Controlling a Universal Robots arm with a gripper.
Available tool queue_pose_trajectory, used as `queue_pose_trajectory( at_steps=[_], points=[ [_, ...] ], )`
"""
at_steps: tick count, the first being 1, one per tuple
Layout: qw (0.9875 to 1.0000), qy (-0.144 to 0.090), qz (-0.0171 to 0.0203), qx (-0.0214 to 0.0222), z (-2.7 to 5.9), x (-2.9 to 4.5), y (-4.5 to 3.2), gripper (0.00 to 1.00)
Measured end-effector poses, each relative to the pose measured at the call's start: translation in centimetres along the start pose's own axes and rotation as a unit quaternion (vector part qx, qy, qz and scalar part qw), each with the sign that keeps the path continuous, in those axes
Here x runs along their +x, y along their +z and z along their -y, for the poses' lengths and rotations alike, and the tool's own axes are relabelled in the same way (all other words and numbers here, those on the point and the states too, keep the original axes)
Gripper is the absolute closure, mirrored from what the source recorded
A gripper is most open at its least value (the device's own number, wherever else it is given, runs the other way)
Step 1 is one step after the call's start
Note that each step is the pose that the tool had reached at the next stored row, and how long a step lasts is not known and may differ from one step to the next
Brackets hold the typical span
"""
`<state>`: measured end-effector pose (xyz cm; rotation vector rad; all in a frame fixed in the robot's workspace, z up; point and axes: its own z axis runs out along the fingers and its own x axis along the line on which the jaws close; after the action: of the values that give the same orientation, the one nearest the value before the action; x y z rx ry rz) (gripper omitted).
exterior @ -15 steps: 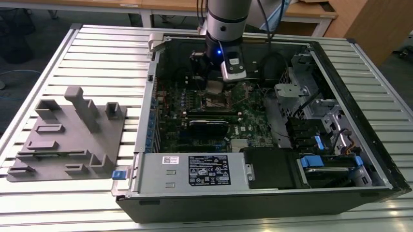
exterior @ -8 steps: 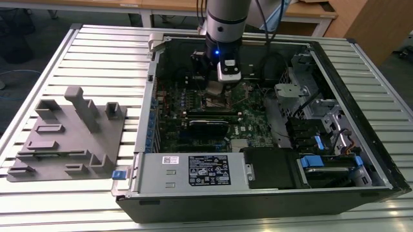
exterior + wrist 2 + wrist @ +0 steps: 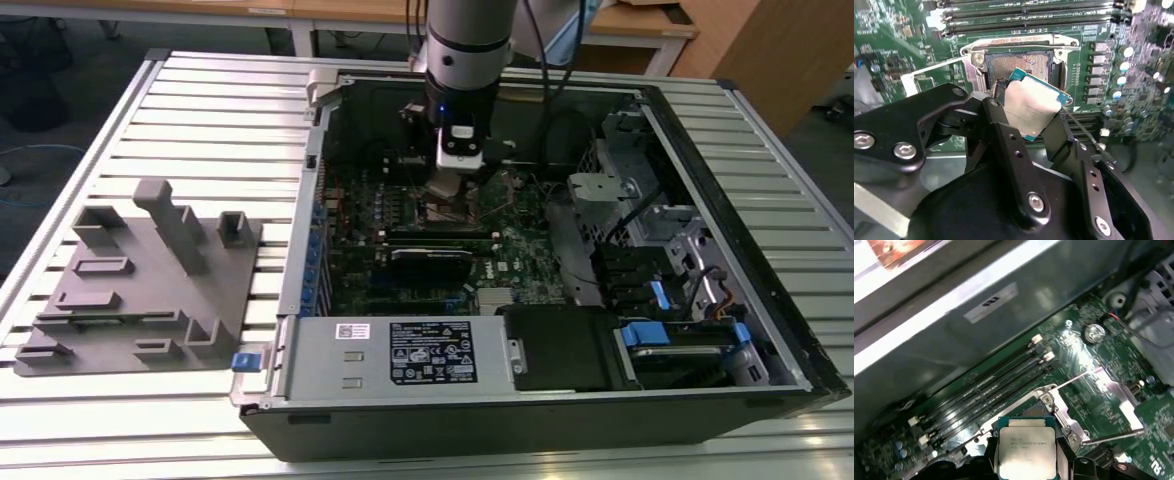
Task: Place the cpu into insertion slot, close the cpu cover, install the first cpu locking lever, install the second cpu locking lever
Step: 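Place the cpu into insertion slot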
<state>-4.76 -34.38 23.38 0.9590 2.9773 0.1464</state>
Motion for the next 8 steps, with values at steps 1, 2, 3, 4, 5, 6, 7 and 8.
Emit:
queue_pose_trajectory(
  at_steps=[1,2,3,4,5,6,7,8],
  points=[
    [1.0000,0.009,0.0008,-0.0002,0.00,0.00,0.02,0.46],
    [0.9998,0.019,0.0017,-0.0003,0.00,0.00,0.04,0.46],
    [0.9996,0.028,0.0026,-0.0006,0.00,0.00,0.07,0.46],
    [0.9993,0.037,0.0034,-0.0007,0.01,0.00,0.09,0.46],
    [0.9990,0.046,0.0042,-0.0009,0.01,0.00,0.10,0.46],
    [0.9985,0.054,0.0051,-0.0010,0.01,0.00,0.10,0.46],
    [0.9981,0.062,0.0057,-0.0011,0.01,0.00,0.11,0.46],
    [0.9978,0.067,0.0062,-0.0013,0.01,-0.01,0.11,0.46]
  ],
)
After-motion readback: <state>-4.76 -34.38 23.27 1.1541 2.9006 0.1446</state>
